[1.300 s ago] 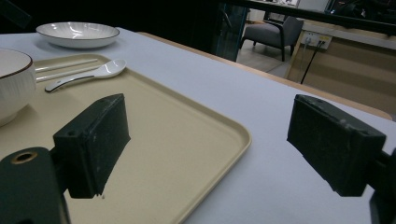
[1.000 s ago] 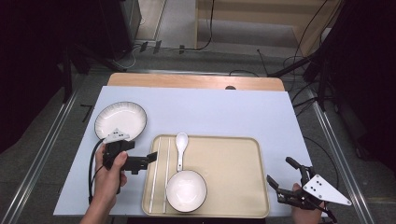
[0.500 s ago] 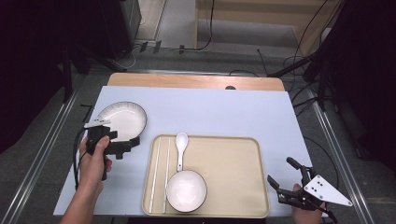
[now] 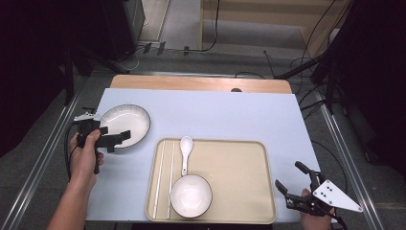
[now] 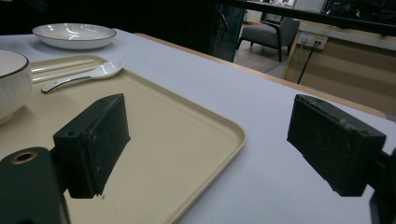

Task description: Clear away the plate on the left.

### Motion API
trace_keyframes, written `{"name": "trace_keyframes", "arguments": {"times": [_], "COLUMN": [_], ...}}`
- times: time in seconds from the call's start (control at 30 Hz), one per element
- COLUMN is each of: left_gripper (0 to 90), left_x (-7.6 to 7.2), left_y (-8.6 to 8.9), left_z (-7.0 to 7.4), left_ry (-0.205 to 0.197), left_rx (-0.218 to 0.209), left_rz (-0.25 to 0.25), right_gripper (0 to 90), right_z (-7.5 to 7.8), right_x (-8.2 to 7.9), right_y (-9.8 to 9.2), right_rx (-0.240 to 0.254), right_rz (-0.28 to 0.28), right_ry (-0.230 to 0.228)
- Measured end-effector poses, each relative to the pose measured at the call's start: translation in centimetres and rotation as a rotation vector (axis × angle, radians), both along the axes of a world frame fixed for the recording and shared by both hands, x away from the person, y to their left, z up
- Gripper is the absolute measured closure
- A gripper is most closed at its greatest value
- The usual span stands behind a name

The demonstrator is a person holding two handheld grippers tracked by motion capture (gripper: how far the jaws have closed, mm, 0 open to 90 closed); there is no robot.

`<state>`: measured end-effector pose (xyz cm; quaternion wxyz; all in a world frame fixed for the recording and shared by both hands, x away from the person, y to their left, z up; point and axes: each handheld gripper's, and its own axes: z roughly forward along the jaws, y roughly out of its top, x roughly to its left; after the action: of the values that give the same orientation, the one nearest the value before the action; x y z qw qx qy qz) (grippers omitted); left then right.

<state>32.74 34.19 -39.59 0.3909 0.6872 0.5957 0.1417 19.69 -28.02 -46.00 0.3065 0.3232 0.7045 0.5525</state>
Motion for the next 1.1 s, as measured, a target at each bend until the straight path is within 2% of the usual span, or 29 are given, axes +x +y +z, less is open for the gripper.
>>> {"name": "trace_keyframes", "arguments": {"times": [0.1,0.17,0.3,0.43,0.63,0.73,0.83,1.07,1.1], "left_gripper": [2.8,8.1,7.2,6.1,6.4,6.4,6.6,12.6,13.4], "left_x": [0.4,0.7,1.3,1.7,2.5,2.9,3.2,3.6,3.6], "left_y": [0.8,1.2,1.8,2.2,2.9,3.4,3.8,5.1,5.2], "left_z": [-0.3,-0.5,-0.9,-1.0,-1.2,-1.5,-2.0,-2.7,-2.7], "left_ry": [0.012,0.014,0.024,0.020,0.026,0.032,0.052,0.073,0.073], "left_rx": [-0.019,-0.004,0.017,0.009,0.006,-0.011,-0.009,-0.039,-0.055], "left_rz": [0.013,0.040,0.048,0.032,0.054,0.059,0.059,0.113,0.113], "right_gripper": [13.2,13.2,13.2,13.2,13.2,13.2,13.2,13.2,13.2], "right_z": [0.0,0.0,0.0,0.0,0.0,0.0,0.0,0.0,0.0], "right_x": [0.0,0.0,0.0,0.0,0.0,0.0,0.0,0.0,0.0], "right_y": [0.0,0.1,0.0,0.1,0.1,0.1,0.1,0.1,0.1], "right_rx": [-0.003,-0.003,-0.004,-0.005,-0.004,-0.003,-0.003,-0.005,-0.005], "right_rz": [-0.001,0.000,0.001,0.003,0.005,0.005,0.005,0.005,0.004], "right_ry": [0.002,0.002,0.002,0.001,0.001,0.003,0.004,0.002,0.003]}}
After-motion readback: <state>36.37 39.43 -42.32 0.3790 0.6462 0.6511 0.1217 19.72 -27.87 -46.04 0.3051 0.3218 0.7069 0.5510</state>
